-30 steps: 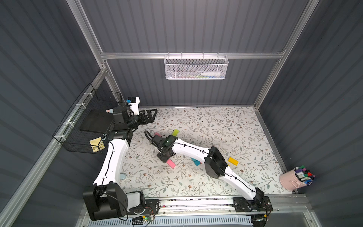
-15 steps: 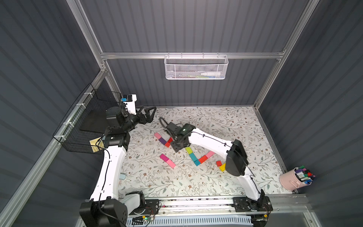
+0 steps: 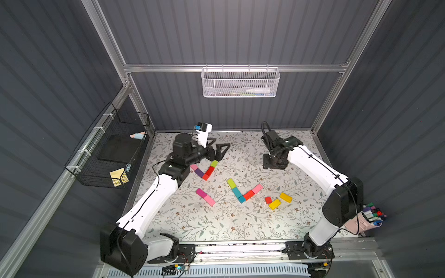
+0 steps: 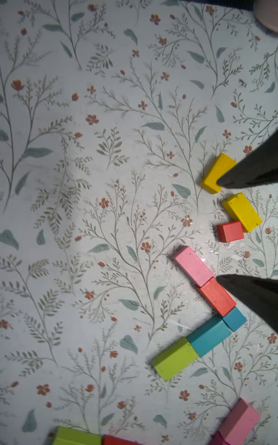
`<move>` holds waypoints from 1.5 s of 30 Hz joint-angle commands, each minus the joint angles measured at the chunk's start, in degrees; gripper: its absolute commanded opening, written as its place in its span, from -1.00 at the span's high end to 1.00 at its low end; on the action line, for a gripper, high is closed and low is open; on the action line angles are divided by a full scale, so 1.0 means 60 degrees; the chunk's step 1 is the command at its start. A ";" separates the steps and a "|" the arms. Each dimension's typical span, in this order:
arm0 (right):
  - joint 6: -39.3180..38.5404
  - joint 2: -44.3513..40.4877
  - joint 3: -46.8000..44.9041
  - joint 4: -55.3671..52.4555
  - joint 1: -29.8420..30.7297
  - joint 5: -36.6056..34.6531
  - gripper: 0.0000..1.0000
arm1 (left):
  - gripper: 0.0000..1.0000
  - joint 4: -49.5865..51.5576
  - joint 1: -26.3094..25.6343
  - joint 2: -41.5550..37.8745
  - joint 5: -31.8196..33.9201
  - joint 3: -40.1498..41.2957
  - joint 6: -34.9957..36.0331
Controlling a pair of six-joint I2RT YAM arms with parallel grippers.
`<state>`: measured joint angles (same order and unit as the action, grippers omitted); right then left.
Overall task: Assemble the letter v with building blocks
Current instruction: Pick up the building block from the center of the board.
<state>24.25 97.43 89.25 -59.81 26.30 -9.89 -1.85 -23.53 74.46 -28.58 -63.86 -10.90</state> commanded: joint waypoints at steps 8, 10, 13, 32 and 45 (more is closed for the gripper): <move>0.0405 -0.0052 -0.0015 0.0802 -0.1921 0.1260 -0.15 | -0.78 0.1434 -0.4082 0.2259 0.3729 -0.0896 -0.3085; 0.0389 -0.0024 0.0036 0.0773 -0.1952 0.1367 -0.16 | -0.77 0.1463 -0.4909 0.2618 0.3868 -0.0996 -0.3616; 0.0417 -0.0071 -0.0027 0.0797 -0.1956 0.1539 -0.16 | -0.79 0.2237 -0.6043 0.3247 0.4956 -0.1624 -0.3755; 0.0481 -0.1944 -0.1573 0.1051 -0.2099 0.1784 -0.16 | -0.55 0.2676 -0.7174 0.5734 0.4114 -0.3719 -0.5099; 0.0477 -0.2586 -0.2189 0.1536 -0.2103 0.2374 -0.17 | -0.26 0.6767 -0.7171 0.7026 0.4220 -0.6549 -0.7202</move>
<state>26.48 82.54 77.12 -51.86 13.87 2.66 32.36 -66.67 115.79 -1.48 -100.09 -50.09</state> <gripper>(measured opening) 0.585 0.629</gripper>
